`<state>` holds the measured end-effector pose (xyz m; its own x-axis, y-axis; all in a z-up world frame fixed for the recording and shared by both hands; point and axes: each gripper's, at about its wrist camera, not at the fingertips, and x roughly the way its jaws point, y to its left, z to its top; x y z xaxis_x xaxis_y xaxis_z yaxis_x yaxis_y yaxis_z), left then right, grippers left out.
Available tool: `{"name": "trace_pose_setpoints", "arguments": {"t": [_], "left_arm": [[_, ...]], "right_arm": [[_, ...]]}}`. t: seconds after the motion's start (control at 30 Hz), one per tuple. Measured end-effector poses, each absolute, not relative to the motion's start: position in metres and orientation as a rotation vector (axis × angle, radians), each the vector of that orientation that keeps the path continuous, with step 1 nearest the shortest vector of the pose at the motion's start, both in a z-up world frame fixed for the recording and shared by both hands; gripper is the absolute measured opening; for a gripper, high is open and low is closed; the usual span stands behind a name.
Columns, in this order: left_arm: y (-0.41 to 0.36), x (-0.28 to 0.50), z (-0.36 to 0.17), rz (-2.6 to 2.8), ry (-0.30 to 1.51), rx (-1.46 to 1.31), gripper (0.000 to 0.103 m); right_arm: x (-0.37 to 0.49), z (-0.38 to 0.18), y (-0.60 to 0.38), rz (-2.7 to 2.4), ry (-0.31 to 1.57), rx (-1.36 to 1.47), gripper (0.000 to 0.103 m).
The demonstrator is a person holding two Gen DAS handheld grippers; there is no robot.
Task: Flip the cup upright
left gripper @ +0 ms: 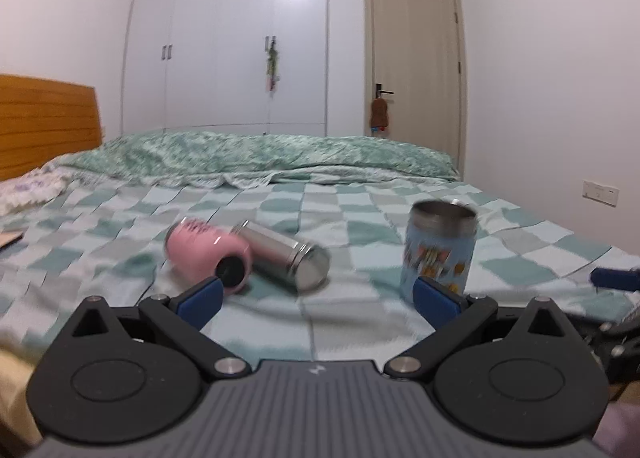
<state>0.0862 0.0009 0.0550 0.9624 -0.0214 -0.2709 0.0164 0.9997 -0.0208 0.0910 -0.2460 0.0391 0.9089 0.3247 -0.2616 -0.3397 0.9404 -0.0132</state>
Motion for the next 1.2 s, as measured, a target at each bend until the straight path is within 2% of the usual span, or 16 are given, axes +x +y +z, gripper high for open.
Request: {"name": "trace_pose_setpoints", "arguments": {"t": [0.33,1.2], "left_arm": [[0.013,0.064,0.007,0.038,0.24,-0.039,0.103],[0.01,0.058,0.002,0.021,0.195,-0.035,0.103]], "right_arm": [[0.063,0.006,-0.241,0.269,0.223,-0.098,0.103],[0.057,0.002,-0.239,0.258,0.158,-0.115,0.103]]}}
